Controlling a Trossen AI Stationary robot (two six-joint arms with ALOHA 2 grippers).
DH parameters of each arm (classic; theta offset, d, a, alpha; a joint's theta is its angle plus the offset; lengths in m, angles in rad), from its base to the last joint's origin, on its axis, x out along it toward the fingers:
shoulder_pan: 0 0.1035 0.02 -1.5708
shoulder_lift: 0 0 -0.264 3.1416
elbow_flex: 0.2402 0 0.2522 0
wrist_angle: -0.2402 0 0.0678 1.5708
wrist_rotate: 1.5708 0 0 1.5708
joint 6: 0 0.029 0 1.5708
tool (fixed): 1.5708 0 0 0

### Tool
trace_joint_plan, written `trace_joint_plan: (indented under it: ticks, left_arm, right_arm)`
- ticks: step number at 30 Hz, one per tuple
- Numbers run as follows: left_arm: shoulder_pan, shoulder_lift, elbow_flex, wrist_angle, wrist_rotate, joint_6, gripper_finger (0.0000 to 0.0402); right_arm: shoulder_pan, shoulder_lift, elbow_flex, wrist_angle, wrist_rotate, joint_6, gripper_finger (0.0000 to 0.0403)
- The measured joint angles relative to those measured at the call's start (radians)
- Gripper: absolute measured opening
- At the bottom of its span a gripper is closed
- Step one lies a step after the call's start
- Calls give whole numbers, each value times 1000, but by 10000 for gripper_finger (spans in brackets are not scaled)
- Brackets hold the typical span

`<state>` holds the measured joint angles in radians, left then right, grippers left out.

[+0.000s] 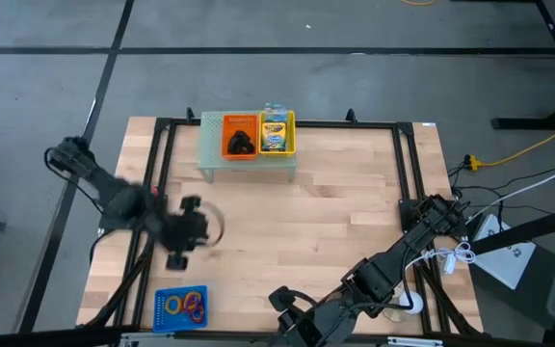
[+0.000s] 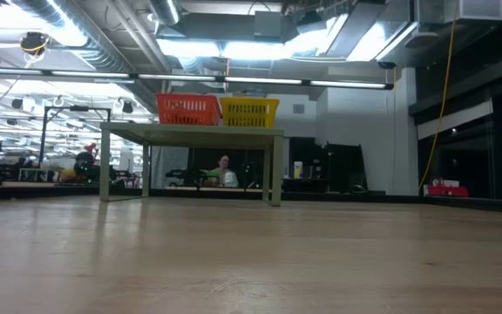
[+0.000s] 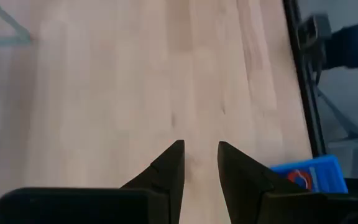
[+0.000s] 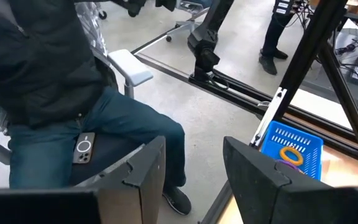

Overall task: Pick & Place Office Desk Supplies
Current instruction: Put the blue bin on the shelf

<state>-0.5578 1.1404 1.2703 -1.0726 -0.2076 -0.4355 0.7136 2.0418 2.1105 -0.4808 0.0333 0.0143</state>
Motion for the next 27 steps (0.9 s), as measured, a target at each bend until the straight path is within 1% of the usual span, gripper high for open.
trace_joint_plan:
  ticks: [4, 6, 10, 13, 19, 22, 27]
  left_arm:
    - [-217, 27, -90, 13, -150, -228, 98]
    - [-306, 50, -135, 16, -199, -352, 101]
    - [-456, 111, -193, 23, -211, -577, 107]
    - [-548, 173, -203, 23, -191, -699, 112]
    - [-649, 272, -172, 28, -184, -874, 129]
    - [-674, 311, -170, 56, -205, -907, 144]
    - [-678, 369, -170, 68, -193, -916, 175]
  right_arm:
    - [-1, 0, 0, 0, 0, 0, 162]
    - [-3, 0, 0, 0, 0, -3, 163]
    - [-3, 0, 0, 1, 1, -8, 163]
    - [-3, 0, 0, 13, 3, -9, 163]
    - [-3, 0, 0, 34, 4, -23, 163]
    - [-3, 0, 0, 37, 4, -24, 163]
    - [-3, 0, 0, 39, 4, -25, 162]
